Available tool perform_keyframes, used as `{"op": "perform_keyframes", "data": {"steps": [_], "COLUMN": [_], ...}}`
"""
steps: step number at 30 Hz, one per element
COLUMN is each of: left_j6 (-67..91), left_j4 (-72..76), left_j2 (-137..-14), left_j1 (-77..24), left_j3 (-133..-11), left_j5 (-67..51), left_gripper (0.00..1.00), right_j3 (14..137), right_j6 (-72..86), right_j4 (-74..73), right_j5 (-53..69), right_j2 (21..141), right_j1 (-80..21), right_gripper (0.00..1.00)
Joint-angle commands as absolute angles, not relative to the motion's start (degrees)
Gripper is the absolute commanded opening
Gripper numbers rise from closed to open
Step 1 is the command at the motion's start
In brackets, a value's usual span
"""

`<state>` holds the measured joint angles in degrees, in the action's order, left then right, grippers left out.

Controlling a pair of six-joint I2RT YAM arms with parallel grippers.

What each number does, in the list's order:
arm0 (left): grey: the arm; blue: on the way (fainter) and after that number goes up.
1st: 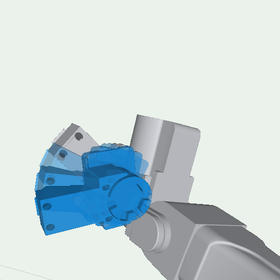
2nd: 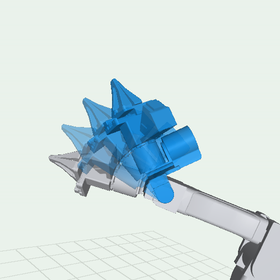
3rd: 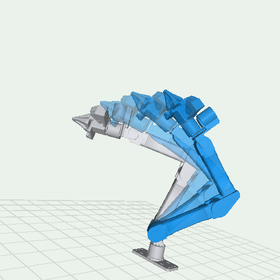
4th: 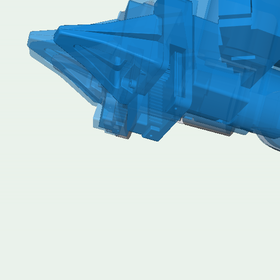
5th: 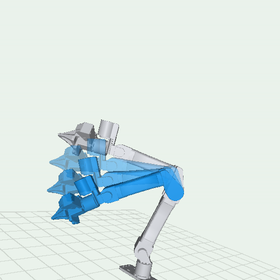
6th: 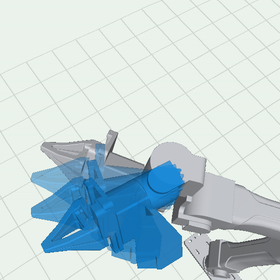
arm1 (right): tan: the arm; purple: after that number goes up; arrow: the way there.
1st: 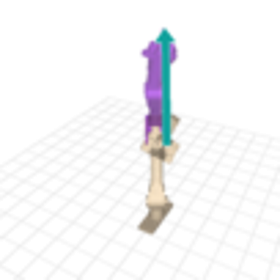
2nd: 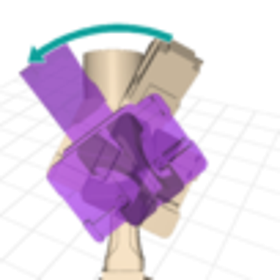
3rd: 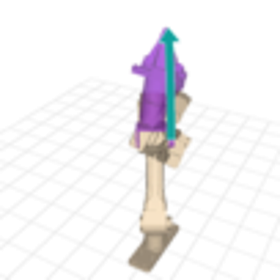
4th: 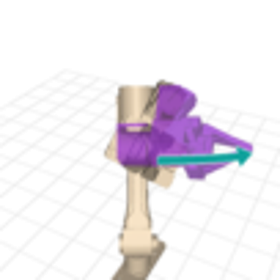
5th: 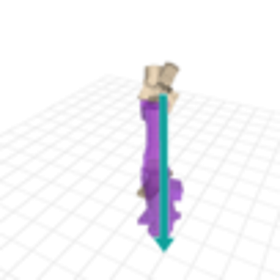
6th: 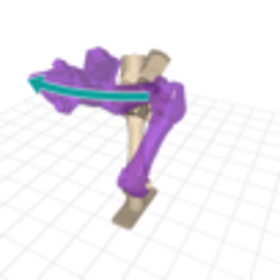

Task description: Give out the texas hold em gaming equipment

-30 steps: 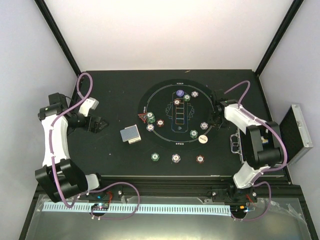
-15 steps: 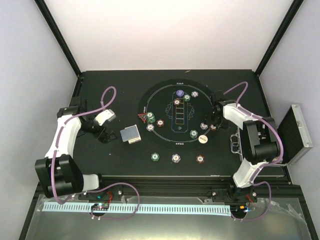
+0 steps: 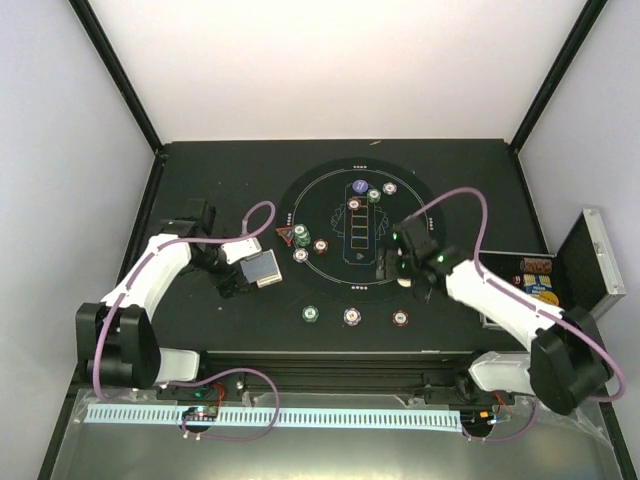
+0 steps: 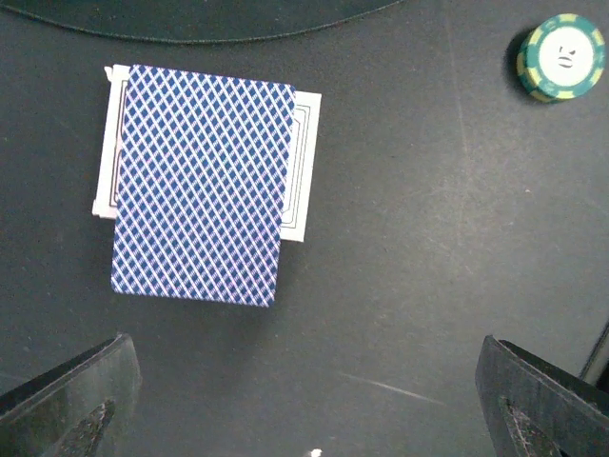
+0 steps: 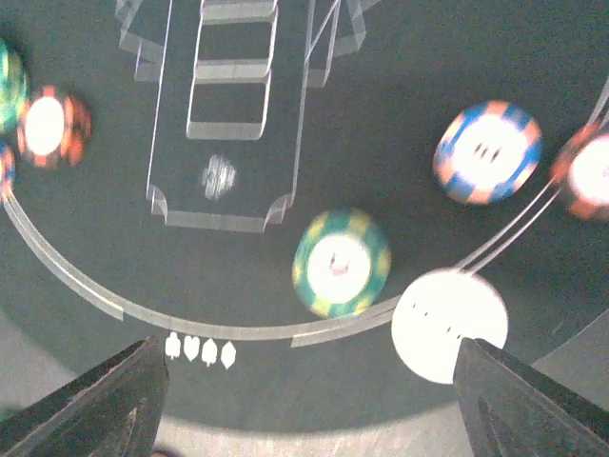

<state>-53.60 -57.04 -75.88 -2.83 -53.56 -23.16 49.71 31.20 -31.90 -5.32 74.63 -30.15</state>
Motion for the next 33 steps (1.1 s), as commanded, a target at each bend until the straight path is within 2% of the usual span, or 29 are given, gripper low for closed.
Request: {"op": "perform_keyframes", "data": {"steps": [1, 5, 8, 13, 33], "left_j6": [-53.98, -54.65, -54.43, -54.48, -60.57], "left_j4": [-50.58, -48.45, -46.36, -44.26, -44.97], "left_j2": [-78.05, -80.61, -81.63, -82.96, -87.77], "left_j1": [-6.34, -9.19, -9.84, -9.84, -9.96], "left_j3": [-53.51, -53.73, -53.53, -52.96, -53.81], "left_j5": [-16.66, -11.66, -10.85, -10.97, -12.00], "left_gripper": [0.99, 0.99, 0.99, 0.99, 0.99], "right_j3": [38.71, 31.97, 31.42, 31.55, 31.10], "right_j6": [39.51, 43.80, 44.26, 44.16, 45.15], "right_j4": [-22.76, -16.51, -15.23, -14.77, -14.63], "right_j5": [-7.50, -7.52, -8.22, -8.06, -7.88], "right_j2": [69.72, 68.36, 67.59, 68.15, 68.50], "right_j1": [-37.88, -43.43, -45.55, -45.71, -45.75], "right_gripper": [0.86, 0.87, 0.88, 0.91, 0.89]}}
